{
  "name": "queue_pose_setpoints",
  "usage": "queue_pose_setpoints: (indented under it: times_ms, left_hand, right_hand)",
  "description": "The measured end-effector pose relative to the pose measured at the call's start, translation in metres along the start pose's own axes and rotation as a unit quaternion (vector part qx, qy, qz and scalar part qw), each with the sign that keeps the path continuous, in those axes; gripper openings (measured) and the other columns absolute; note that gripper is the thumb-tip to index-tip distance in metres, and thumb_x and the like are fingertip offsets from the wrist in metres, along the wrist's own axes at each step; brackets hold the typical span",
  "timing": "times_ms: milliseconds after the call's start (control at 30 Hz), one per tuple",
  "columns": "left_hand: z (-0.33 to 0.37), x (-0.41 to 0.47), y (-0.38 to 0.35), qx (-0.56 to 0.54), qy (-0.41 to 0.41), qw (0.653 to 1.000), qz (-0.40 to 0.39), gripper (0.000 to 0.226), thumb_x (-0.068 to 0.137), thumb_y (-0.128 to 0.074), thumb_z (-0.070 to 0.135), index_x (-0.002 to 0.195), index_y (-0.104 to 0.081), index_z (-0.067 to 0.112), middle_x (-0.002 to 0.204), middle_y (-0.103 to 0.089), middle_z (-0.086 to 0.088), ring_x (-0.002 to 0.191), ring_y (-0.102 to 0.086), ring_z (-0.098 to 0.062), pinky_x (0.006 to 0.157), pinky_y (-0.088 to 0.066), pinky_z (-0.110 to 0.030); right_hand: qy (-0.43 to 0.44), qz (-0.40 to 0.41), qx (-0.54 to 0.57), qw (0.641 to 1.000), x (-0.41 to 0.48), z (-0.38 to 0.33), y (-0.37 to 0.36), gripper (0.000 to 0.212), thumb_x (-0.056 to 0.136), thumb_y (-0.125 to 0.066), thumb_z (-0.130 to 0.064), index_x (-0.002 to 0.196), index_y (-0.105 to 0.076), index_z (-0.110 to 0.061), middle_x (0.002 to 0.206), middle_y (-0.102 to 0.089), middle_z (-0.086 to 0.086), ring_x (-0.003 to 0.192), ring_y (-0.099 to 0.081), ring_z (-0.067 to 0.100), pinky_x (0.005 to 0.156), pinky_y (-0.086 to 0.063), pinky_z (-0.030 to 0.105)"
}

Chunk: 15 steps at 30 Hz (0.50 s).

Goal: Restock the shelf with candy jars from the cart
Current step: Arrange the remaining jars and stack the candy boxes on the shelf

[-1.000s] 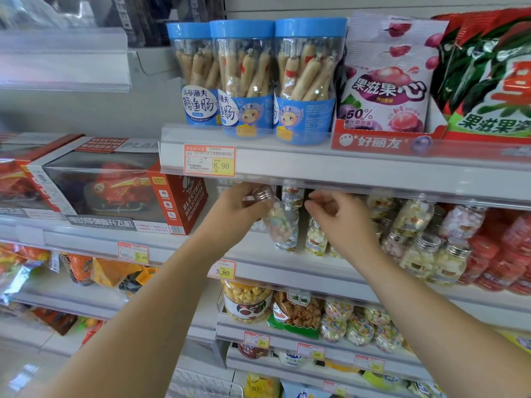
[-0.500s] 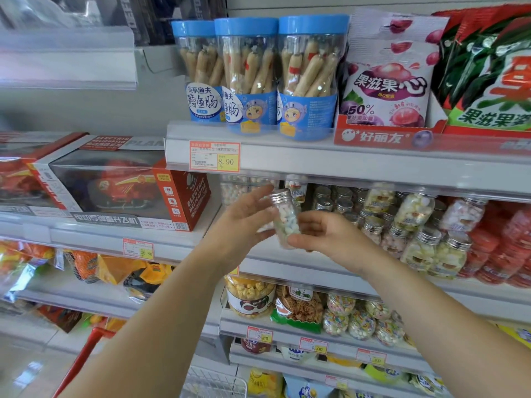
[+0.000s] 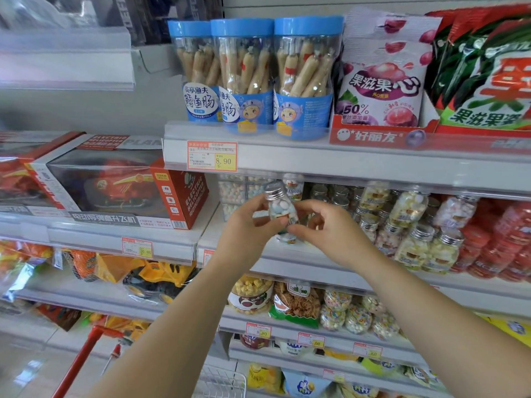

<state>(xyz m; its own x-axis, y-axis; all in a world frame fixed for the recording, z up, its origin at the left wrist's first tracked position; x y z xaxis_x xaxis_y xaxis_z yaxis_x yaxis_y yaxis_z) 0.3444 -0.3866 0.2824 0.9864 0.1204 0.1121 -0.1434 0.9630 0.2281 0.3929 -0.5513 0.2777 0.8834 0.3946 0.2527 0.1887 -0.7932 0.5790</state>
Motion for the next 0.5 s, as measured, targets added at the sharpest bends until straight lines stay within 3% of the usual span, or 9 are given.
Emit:
queue_pose_setpoints:
  times_ms: [100,167,233,300,400,500]
  left_hand:
    - [0.002,0.018,-0.002,-0.010,-0.021,1.000,0.012,0.043,0.088,-0.074,0.017,0.128,-0.057,0.021,0.118,-0.068,0.009,0.109,-0.065,-0.008,0.090,-0.055,-0.025]
    - [0.003,0.029,-0.004,-0.033,-0.034,0.999,0.014,0.036,0.089,-0.073,0.013,0.118,-0.057,0.028,0.112,-0.065,0.016,0.108,-0.063,-0.004,0.080,-0.052,-0.014]
    - [0.001,0.038,-0.005,-0.040,-0.045,0.998,0.014,0.031,0.090,-0.070,0.010,0.109,-0.055,0.030,0.105,-0.063,0.021,0.105,-0.063,-0.001,0.073,-0.050,-0.010]
    - [-0.004,0.046,-0.006,-0.043,-0.047,0.998,0.013,0.029,0.091,-0.069,0.008,0.111,-0.056,0.026,0.106,-0.063,0.021,0.105,-0.062,-0.002,0.076,-0.050,-0.011]
    - [-0.015,0.057,-0.007,-0.069,-0.044,0.997,0.015,0.027,0.092,-0.067,0.005,0.111,-0.059,0.023,0.110,-0.067,0.013,0.112,-0.063,-0.012,0.088,-0.050,-0.023]
    - [-0.025,0.063,-0.009,-0.053,-0.041,0.998,0.021,0.021,0.093,-0.066,0.009,0.109,-0.062,0.022,0.107,-0.070,0.008,0.108,-0.066,-0.009,0.087,-0.052,-0.024]
  right_hand:
    - [0.012,0.033,-0.014,0.999,0.009,0.000,0.009,0.031,0.084,-0.077,-0.029,0.115,-0.070,-0.027,0.084,-0.066,-0.018,0.058,-0.049,0.006,0.053,-0.039,0.015]
    - [0.016,0.045,-0.029,0.998,0.016,0.001,0.012,0.026,0.086,-0.076,-0.028,0.112,-0.071,-0.027,0.087,-0.069,-0.019,0.061,-0.054,-0.001,0.057,-0.040,0.013]
    - [0.013,0.045,-0.050,0.998,0.023,0.004,0.013,0.023,0.087,-0.073,-0.028,0.111,-0.072,-0.026,0.096,-0.072,-0.016,0.076,-0.061,-0.005,0.070,-0.048,0.020]
    - [0.006,0.049,-0.075,0.996,0.028,0.008,0.012,0.021,0.088,-0.072,-0.029,0.109,-0.072,-0.025,0.099,-0.072,-0.014,0.086,-0.064,0.001,0.078,-0.052,0.029]
    - [-0.003,0.063,-0.091,0.994,0.033,0.013,0.008,0.019,0.087,-0.073,-0.030,0.106,-0.072,-0.027,0.097,-0.072,-0.016,0.088,-0.065,0.004,0.081,-0.054,0.033]
    - [-0.020,0.073,-0.096,0.993,0.036,0.020,0.004,0.019,0.084,-0.075,-0.030,0.103,-0.072,-0.027,0.092,-0.073,-0.015,0.083,-0.067,0.002,0.080,-0.056,0.036]
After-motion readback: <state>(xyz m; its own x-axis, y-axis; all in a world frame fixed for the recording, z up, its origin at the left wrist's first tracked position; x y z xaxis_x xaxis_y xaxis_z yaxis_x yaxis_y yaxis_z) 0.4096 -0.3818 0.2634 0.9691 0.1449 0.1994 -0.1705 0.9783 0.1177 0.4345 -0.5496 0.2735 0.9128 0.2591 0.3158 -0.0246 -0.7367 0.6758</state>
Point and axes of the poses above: each hand's wrist, its own x-axis towards the middle knuckle, its own y-axis out of the back of the hand, z = x × y, the point moved 3 cm from there along x, towards the middle knuckle
